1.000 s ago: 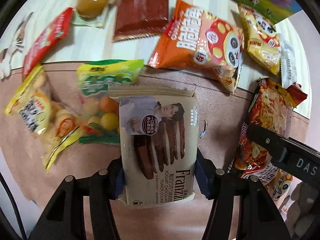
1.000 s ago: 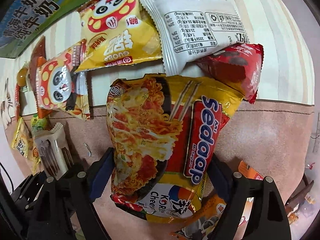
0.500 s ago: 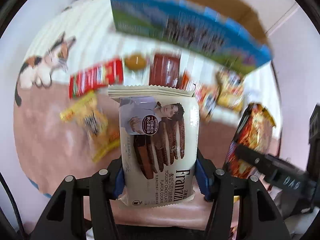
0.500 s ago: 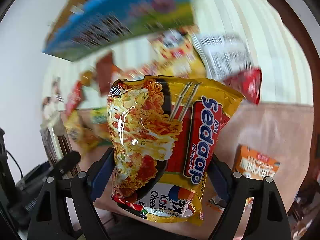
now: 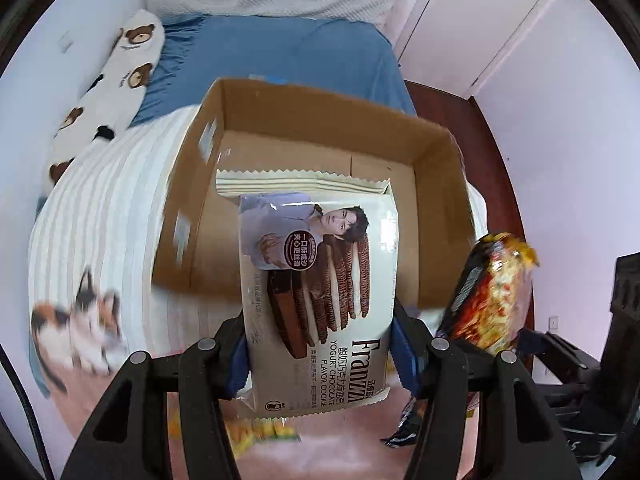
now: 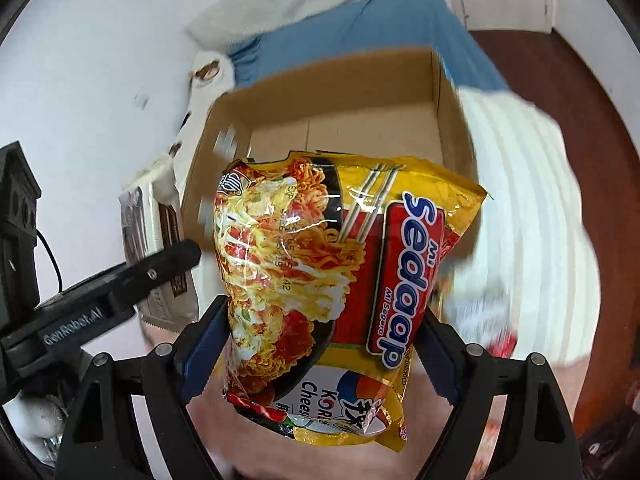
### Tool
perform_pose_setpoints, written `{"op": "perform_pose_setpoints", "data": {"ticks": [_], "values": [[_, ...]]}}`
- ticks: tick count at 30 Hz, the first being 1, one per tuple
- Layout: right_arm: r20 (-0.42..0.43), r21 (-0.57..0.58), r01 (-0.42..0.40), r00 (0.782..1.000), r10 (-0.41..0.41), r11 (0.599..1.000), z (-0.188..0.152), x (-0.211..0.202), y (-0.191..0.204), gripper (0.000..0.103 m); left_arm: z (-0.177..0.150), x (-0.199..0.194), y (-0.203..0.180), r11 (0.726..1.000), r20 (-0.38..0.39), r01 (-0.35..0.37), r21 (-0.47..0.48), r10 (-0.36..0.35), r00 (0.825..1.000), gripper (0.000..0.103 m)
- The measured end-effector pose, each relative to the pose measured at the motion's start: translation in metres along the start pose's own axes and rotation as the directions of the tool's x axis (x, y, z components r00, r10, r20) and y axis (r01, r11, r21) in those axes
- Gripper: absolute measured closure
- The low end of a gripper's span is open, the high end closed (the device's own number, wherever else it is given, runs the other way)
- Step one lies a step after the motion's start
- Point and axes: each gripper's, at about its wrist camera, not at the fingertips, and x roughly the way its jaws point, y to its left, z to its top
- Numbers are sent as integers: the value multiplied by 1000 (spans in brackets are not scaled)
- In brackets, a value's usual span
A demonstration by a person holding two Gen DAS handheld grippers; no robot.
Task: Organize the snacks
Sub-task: 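Carry both packs into the cardboard box and open both tools, then withdraw both tools from the box back toward the snack pile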
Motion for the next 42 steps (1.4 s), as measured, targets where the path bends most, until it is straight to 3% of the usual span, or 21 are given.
{"op": "perform_pose_setpoints", "data": {"ticks": [4, 8, 12, 16, 19, 21, 27, 34, 42], "values": [[16, 15, 64, 998, -64, 998, 66, 19, 11, 15, 54, 33, 16, 1000, -46, 14, 13, -13, 999, 47], [-22, 18, 117, 993, -117, 993, 123, 56, 14, 15, 98, 76, 41, 1000, -94, -8, 16, 10, 996, 47], [-77, 7, 156, 985, -155, 988, 161, 96, 14, 15, 119, 113, 62, 1000, -149, -22, 2, 22, 989, 47], [-136, -31, 186, 973, -189, 982, 176, 144, 16, 14, 127, 141, 72, 998, -202, -53, 20, 56, 978, 46], [-203, -54, 197, 958, -204, 979, 188, 179, 18, 14, 128, 149, 75, 995, -193, -86, 47, 94, 977, 47], [-215, -90, 235, 944, -250, 968, 188, 191, 16, 5, 130, 152, 75, 993, -189, -96, 62, 107, 976, 45], [-207, -88, 255, 941, -268, 963, 188, 198, 7, 4, 135, 156, 75, 993, -190, -95, 67, 106, 976, 39], [-169, -77, 267, 946, -277, 961, 154, 158, -2, 4, 119, 133, 66, 995, -153, -86, 46, 92, 984, 36], [-63, -103, 306, 948, -313, 946, 115, 121, 10, 4, 88, 91, 51, 993, -50, -99, 63, 102, 993, 36]]}}
